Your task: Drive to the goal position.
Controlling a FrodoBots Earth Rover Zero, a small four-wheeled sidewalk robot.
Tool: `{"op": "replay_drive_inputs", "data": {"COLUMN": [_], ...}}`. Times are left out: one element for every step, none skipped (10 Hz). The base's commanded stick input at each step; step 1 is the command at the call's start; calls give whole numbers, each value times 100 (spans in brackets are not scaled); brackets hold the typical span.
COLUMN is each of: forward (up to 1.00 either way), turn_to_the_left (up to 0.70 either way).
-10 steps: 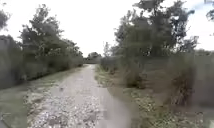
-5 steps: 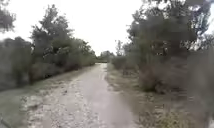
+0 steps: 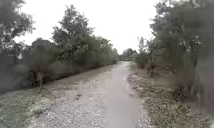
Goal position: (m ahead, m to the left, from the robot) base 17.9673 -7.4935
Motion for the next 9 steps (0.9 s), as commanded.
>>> {"op": "replay_drive_inputs", "data": {"forward": [70, 70, 70, 70, 70, 70, 70, 70, 70], "turn_to_the_left": [0, 0, 0, 0, 0, 0, 0, 0, 0]}}
